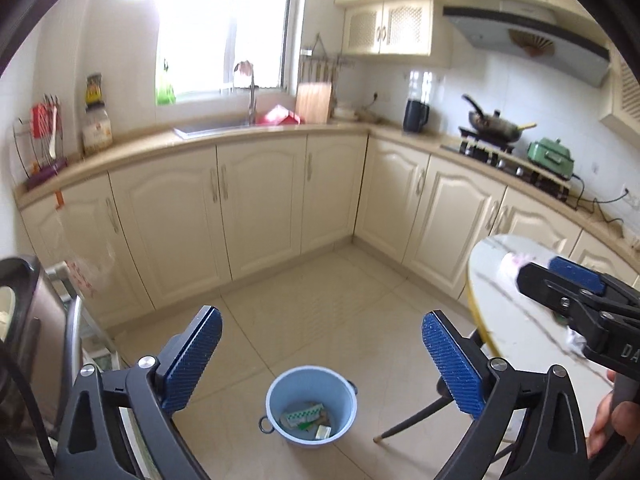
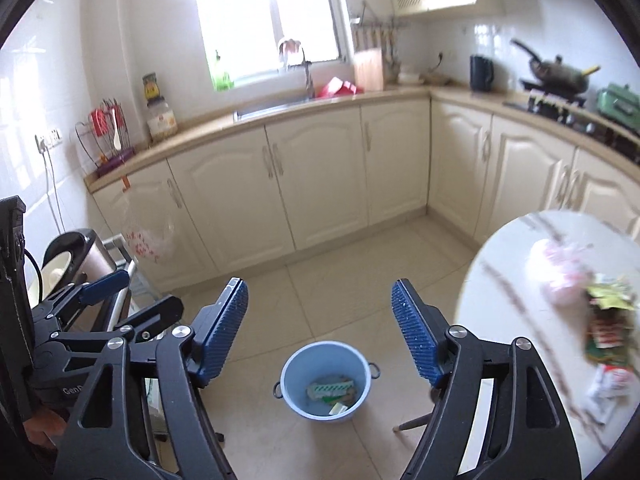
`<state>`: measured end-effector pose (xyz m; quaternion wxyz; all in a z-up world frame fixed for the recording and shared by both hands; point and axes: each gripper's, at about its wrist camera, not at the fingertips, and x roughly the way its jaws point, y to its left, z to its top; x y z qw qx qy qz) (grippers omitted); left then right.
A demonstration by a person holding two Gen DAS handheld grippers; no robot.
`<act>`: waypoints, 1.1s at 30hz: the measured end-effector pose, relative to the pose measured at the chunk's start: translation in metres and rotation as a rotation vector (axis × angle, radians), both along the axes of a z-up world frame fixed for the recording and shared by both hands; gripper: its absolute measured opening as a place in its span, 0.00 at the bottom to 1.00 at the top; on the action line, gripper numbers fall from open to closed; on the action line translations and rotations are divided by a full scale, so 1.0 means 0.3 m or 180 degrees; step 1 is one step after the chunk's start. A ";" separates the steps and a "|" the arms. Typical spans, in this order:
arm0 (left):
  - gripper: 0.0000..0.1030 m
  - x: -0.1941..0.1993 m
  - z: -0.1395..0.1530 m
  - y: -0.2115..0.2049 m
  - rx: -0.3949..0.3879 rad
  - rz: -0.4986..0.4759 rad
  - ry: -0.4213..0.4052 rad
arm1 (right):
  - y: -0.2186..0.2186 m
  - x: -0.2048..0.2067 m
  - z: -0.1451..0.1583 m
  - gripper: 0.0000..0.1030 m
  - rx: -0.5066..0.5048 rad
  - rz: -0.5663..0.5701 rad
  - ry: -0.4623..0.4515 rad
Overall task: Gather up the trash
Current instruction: 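Move both tools back toward the table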
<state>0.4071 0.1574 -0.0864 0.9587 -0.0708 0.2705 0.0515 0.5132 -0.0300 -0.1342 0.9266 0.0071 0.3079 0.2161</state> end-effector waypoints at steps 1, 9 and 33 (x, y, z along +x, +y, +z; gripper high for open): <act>0.96 -0.037 0.029 -0.033 0.0031 -0.0003 -0.0069 | -0.030 -0.047 0.040 0.80 0.0001 -0.0063 -0.0076; 0.99 -0.392 0.143 -0.273 0.0175 -0.0193 -0.0572 | -0.260 -0.417 0.307 0.98 0.0074 -0.0555 -0.0638; 0.99 -1.249 0.018 -0.459 0.0329 -0.0463 -0.1352 | -0.575 -0.970 0.581 1.00 -0.0047 -0.1501 -0.1371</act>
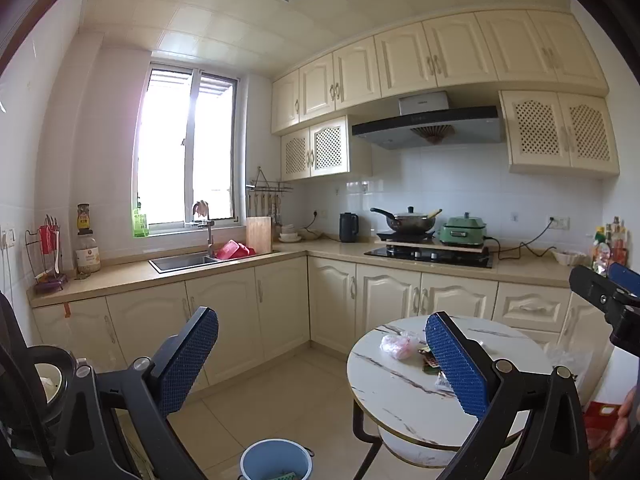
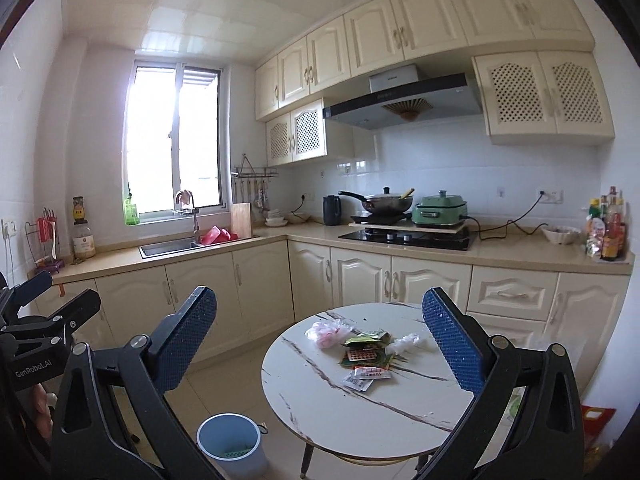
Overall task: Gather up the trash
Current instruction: 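Move both tools back toward the table, then grasp the white black-printed wrapper with the left gripper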
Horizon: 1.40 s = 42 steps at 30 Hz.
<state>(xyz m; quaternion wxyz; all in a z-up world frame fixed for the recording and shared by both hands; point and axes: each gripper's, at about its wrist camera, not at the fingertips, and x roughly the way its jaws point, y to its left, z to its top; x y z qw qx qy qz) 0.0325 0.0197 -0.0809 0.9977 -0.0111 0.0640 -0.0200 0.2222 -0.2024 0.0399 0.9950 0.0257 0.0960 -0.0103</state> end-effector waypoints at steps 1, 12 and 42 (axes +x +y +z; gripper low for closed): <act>0.99 -0.009 -0.007 0.000 0.0001 -0.0010 0.0003 | -0.004 0.003 -0.004 1.00 0.0006 -0.0008 0.0007; 0.99 0.242 -0.018 -0.004 0.0009 -0.0152 0.0272 | -0.114 0.101 -0.091 1.00 0.0004 -0.0262 0.0232; 0.95 1.599 -0.303 -0.721 0.0619 -0.1468 0.2185 | -0.694 0.689 -0.731 1.00 0.0295 -0.0823 0.1854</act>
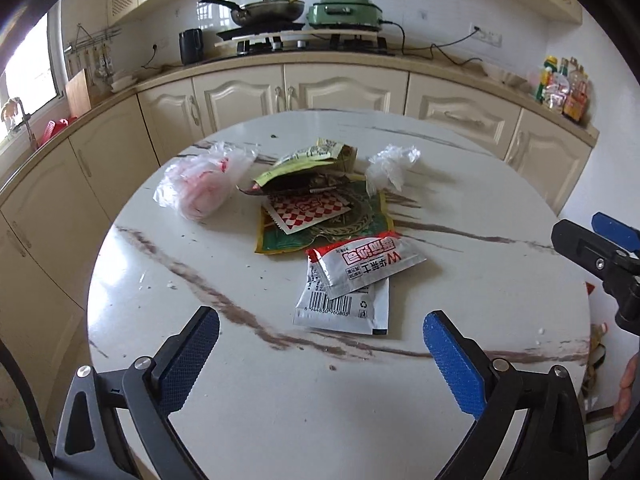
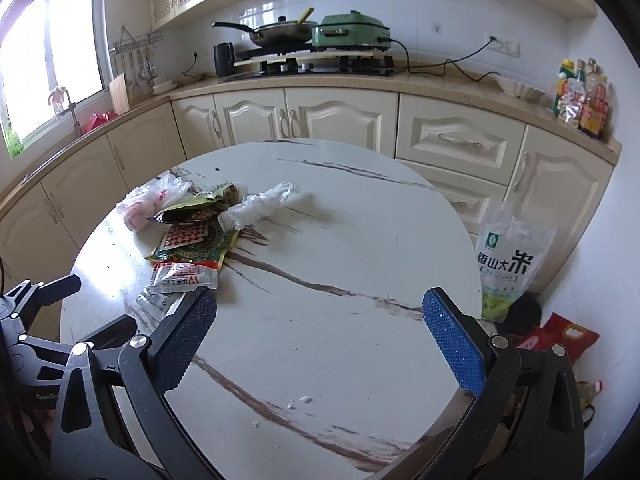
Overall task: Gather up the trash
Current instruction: 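Grasp the white black-printed wrapper with the left gripper, then grasp the red-white sauce packet with the right gripper while the left gripper holds the wrapper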
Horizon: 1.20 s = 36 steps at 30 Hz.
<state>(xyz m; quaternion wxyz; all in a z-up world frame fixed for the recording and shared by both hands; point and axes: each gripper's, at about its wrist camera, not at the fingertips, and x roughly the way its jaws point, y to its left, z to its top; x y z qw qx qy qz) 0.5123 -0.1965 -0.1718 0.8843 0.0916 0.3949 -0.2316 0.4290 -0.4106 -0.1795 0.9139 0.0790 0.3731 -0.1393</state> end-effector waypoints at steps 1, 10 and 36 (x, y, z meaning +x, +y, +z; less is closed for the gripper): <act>0.94 0.043 -0.014 -0.014 0.0003 -0.0003 0.0042 | -0.004 0.016 -0.012 1.00 0.0009 0.0013 0.0028; 0.66 0.219 -0.051 -0.046 -0.0021 -0.0138 0.0084 | -0.013 0.115 -0.070 1.00 0.0086 0.0118 0.0101; 0.08 -0.139 0.027 0.483 -0.0448 0.0062 0.0147 | 0.370 0.396 -0.227 0.98 -0.0308 0.1509 0.0630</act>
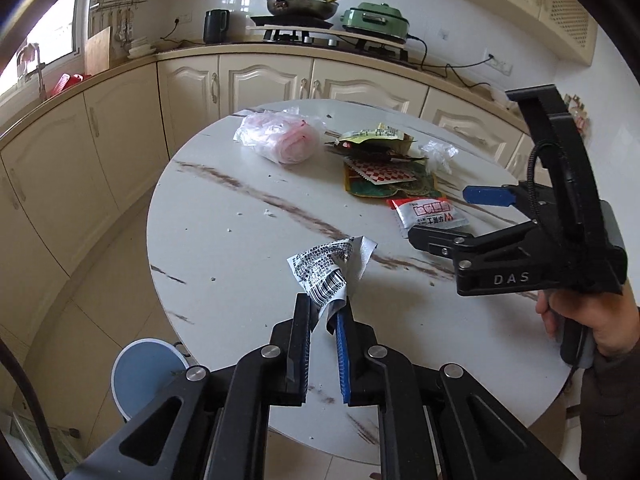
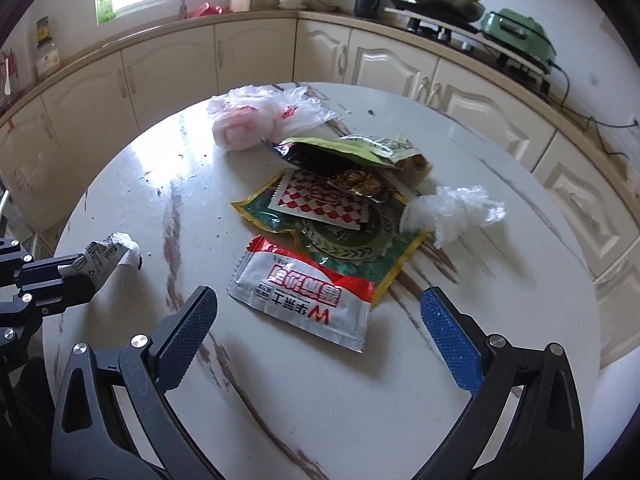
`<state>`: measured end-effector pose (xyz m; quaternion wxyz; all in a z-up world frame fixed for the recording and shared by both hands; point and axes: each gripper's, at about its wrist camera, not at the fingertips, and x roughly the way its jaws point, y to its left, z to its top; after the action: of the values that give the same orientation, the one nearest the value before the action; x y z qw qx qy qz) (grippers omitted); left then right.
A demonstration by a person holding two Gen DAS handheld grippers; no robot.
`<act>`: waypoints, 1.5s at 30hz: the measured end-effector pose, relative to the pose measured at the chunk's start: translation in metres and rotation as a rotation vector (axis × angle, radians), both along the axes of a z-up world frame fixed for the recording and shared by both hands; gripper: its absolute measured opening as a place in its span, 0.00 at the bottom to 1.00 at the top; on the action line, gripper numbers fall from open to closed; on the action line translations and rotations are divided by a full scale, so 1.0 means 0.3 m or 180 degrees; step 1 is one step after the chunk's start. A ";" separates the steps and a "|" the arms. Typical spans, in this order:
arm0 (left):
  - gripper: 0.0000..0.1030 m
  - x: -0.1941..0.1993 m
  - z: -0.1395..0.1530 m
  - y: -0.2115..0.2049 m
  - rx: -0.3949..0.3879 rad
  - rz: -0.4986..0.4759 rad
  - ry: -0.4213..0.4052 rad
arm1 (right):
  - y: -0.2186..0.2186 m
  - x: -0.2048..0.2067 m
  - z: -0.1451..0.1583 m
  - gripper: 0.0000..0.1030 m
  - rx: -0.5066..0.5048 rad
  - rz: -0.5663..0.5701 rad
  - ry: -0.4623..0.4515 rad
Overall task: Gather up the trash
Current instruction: 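Grasp the red-white sauce packet with the right gripper while the left gripper holds the wrapper, then carry the wrapper and sauce packet over the blue bucket and open both grippers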
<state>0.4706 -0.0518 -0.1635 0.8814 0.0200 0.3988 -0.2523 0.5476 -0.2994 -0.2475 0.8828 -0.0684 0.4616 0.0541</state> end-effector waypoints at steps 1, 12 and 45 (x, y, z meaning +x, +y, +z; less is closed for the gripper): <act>0.08 -0.010 0.004 0.003 -0.0001 -0.0009 -0.0012 | -0.005 0.007 -0.001 0.98 0.0000 -0.0005 -0.0003; 0.08 -0.057 0.026 0.017 -0.0094 -0.0024 0.0014 | -0.035 -0.003 0.009 0.35 0.0340 -0.0013 0.0067; 0.08 -0.193 0.011 0.793 -0.0245 0.1234 0.0046 | 0.904 0.022 0.091 0.06 0.1088 0.1223 -0.0155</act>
<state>0.4129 0.1863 -0.1602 0.9107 -0.0927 0.3916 -0.0931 0.5544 -0.0283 -0.2203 0.8659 -0.0060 0.4029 0.2964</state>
